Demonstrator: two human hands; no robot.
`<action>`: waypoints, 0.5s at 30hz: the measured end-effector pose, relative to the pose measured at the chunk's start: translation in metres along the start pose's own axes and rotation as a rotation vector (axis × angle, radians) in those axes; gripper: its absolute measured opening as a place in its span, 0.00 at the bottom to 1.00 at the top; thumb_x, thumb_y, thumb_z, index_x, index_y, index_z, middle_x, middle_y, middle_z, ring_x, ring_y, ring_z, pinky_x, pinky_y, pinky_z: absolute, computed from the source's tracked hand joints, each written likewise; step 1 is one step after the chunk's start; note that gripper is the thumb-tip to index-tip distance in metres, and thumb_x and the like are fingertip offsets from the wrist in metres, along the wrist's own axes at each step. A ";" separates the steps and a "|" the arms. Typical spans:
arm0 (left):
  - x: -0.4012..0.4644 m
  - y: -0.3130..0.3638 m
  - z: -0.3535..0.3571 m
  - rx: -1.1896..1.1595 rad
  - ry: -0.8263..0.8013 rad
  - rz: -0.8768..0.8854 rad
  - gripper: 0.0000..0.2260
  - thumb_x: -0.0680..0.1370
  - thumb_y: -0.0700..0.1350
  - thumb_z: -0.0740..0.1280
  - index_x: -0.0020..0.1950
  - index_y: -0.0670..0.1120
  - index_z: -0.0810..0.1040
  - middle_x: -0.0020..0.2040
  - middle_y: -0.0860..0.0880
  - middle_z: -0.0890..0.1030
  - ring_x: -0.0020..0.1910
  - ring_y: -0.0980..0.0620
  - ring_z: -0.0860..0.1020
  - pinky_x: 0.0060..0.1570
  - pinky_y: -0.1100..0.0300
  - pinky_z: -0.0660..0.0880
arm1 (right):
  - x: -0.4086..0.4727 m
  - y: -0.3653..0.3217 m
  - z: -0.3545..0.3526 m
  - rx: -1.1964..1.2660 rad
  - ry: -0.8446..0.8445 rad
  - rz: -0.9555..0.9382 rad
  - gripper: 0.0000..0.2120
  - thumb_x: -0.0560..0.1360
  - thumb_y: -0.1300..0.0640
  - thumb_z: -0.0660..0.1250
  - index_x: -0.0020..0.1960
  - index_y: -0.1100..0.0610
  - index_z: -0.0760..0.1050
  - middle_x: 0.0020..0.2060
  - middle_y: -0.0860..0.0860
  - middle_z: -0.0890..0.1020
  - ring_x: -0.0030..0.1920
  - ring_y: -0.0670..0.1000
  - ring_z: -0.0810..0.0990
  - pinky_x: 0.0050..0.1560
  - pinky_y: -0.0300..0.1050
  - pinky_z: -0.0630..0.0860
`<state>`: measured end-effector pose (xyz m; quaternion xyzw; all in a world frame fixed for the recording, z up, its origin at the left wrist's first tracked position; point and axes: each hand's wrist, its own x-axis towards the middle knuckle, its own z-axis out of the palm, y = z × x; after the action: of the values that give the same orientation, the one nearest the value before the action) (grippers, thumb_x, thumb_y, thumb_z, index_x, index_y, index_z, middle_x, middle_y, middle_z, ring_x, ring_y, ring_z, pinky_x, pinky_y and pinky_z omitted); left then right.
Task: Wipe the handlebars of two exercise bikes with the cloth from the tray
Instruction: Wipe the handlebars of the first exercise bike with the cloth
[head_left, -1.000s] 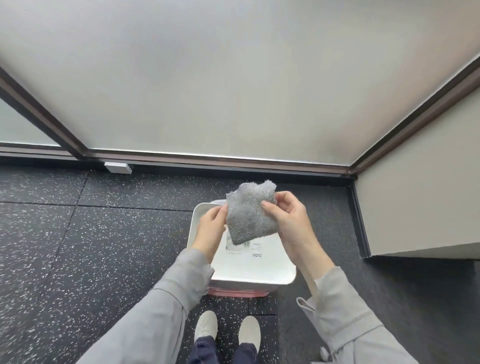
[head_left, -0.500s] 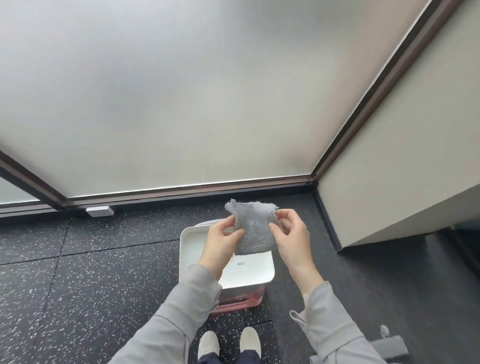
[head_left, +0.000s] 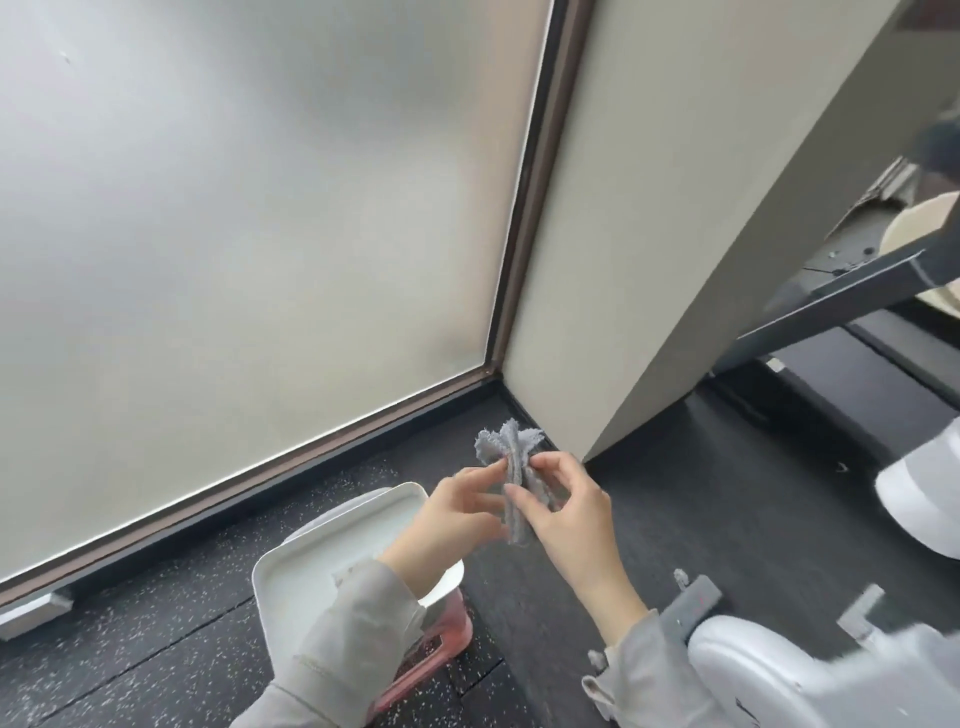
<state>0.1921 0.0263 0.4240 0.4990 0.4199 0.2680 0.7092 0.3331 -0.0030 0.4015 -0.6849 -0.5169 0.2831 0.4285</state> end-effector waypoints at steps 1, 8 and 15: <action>0.000 0.003 0.006 0.007 -0.031 -0.002 0.26 0.72 0.23 0.56 0.65 0.45 0.73 0.60 0.37 0.75 0.44 0.50 0.80 0.45 0.65 0.78 | -0.003 0.000 -0.011 -0.012 0.025 -0.003 0.12 0.68 0.57 0.75 0.46 0.45 0.74 0.42 0.37 0.80 0.47 0.29 0.75 0.42 0.20 0.68; 0.000 0.016 0.061 -0.089 -0.134 0.100 0.10 0.74 0.31 0.65 0.52 0.40 0.81 0.51 0.42 0.83 0.46 0.44 0.83 0.43 0.59 0.80 | -0.030 0.000 -0.088 0.170 0.172 0.050 0.09 0.69 0.63 0.70 0.44 0.50 0.77 0.40 0.44 0.83 0.46 0.41 0.80 0.47 0.31 0.73; 0.004 0.025 0.149 -0.019 -0.073 -0.063 0.19 0.59 0.60 0.76 0.34 0.46 0.80 0.30 0.49 0.81 0.28 0.53 0.78 0.28 0.63 0.76 | -0.077 -0.001 -0.165 0.626 0.235 0.097 0.09 0.72 0.69 0.67 0.48 0.58 0.77 0.46 0.59 0.84 0.51 0.60 0.81 0.55 0.55 0.75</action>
<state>0.3236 -0.0332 0.4683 0.4882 0.4066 0.2309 0.7369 0.4464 -0.1244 0.4762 -0.5718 -0.3187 0.3675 0.6607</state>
